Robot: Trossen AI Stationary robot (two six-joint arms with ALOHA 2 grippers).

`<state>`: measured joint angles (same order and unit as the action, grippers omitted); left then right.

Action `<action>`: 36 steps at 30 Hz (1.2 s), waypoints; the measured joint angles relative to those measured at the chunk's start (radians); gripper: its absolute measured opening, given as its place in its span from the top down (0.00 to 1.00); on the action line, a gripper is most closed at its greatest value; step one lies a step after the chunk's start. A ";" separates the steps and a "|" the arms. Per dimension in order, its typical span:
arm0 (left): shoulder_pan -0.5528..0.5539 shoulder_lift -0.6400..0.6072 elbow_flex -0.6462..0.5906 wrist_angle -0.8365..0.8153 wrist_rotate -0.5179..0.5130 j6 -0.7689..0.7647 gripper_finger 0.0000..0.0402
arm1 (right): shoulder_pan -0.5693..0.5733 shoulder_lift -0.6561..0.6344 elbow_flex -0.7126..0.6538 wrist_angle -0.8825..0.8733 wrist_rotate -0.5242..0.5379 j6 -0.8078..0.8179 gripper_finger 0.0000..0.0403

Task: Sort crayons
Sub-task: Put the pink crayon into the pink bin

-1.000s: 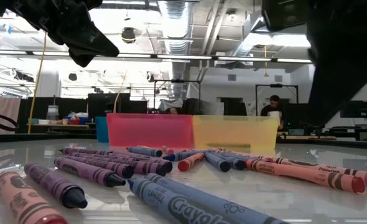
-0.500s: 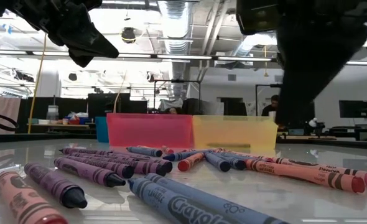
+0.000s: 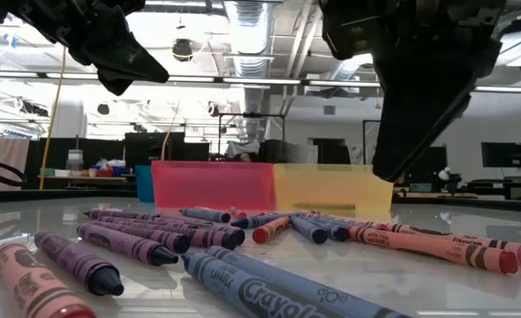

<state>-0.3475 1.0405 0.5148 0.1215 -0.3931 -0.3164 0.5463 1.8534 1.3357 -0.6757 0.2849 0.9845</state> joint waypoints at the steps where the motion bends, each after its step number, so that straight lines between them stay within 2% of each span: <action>1: 0.000 0.000 0.000 0.000 0.000 0.000 1.00 | 0.000 0.000 0.000 0.002 0.000 0.018 0.85; 6: 0.000 0.000 0.000 0.000 0.000 0.004 1.00 | 0.007 0.000 0.000 0.003 -0.027 0.085 0.83; 9: 0.000 0.000 0.000 0.000 0.000 0.005 1.00 | 0.011 0.000 0.000 0.001 -0.033 0.116 0.79; 18: 0.000 0.000 0.000 0.000 0.000 0.004 1.00 | 0.017 0.000 0.000 -0.042 -0.033 0.170 0.53; 21: 0.000 0.000 0.000 -0.001 0.000 0.000 1.00 | 0.019 0.000 0.000 -0.077 -0.033 0.206 0.48; 27: 0.000 0.000 0.000 -0.001 0.000 0.000 1.00 | 0.029 0.000 0.000 -0.079 -0.026 0.241 0.46; 36: 0.000 0.015 0.000 0.001 0.001 -0.005 1.00 | 0.041 0.068 0.002 -0.022 -0.030 0.249 0.47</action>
<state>-0.3477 1.0557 0.5148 0.1229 -0.3920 -0.3218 0.5869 1.9215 1.3375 -0.6979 0.2547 1.2331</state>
